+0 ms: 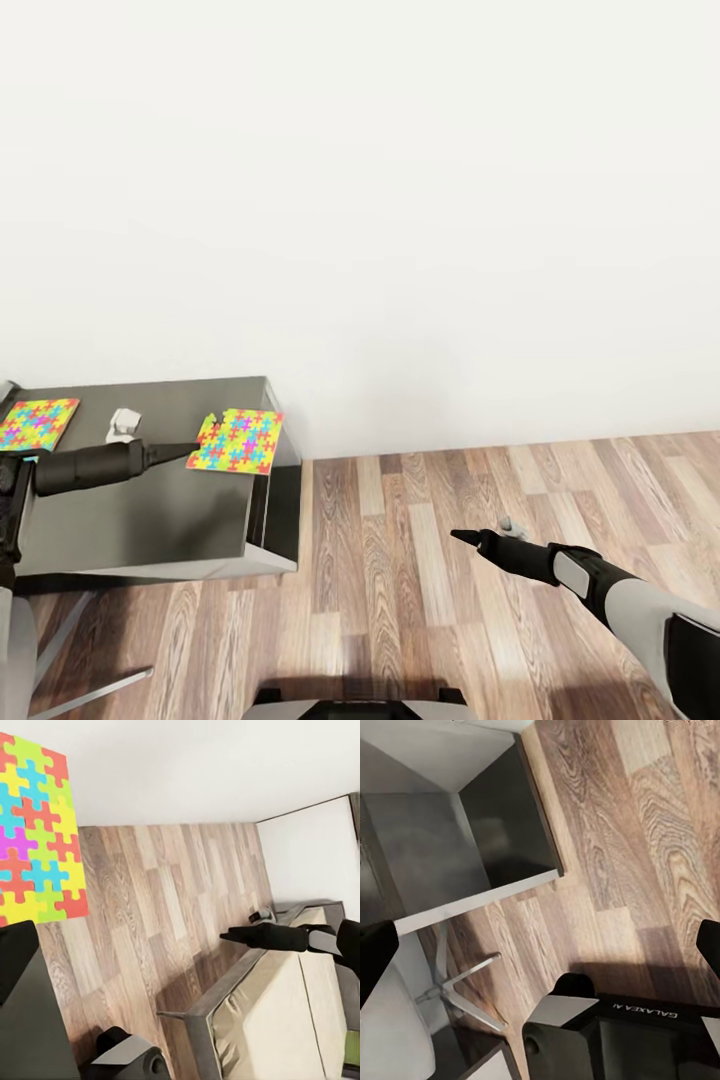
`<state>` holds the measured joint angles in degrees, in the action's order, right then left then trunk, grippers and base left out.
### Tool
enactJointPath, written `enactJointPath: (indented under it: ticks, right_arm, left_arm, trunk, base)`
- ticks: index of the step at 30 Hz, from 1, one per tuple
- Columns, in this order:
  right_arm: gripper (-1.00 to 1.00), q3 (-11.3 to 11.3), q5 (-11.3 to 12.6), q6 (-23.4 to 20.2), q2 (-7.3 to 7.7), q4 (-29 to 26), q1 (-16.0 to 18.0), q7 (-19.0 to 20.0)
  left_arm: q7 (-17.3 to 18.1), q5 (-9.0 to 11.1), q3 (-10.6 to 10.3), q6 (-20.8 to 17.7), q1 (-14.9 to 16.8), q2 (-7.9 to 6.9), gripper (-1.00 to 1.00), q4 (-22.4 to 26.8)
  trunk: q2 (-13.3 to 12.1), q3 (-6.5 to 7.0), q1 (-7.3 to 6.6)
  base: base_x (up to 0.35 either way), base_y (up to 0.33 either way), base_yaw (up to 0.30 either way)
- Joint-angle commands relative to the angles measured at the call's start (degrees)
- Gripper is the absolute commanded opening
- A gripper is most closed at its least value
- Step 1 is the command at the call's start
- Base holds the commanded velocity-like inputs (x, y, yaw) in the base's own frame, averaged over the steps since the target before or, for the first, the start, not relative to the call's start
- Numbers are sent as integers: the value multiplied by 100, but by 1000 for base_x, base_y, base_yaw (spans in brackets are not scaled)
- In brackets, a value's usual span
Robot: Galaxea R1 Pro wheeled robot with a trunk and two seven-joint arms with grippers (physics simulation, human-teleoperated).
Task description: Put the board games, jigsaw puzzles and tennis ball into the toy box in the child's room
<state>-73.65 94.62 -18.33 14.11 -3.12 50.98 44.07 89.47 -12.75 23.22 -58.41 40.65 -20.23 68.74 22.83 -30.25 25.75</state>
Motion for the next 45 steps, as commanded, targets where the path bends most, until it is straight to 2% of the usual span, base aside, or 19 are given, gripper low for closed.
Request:
enactJointPath:
  ticks: [1, 19, 45]
  right_arm:
    - [100, -32, 61, -47, 6, -5, 3, 9]
    - [100, -22, 65, 41, -48, -5, -9, 8]
    - [100, -23, 60, 87, -83, -5, -10, 6]
  left_arm:
    - [53, -61, 7, -61, -6, 7, 100, 4]
    - [53, -62, 6, -137, -48, 86, 100, -9]
    - [53, -51, 18, -118, -49, 123, 100, -9]
  trunk:
    - [9, 1, 4]
    - [9, 171, 4]
    - [9, 417, 4]
  base:
    - [0, 0, 0]
    - [0, 0, 0]
    - [0, 0, 0]
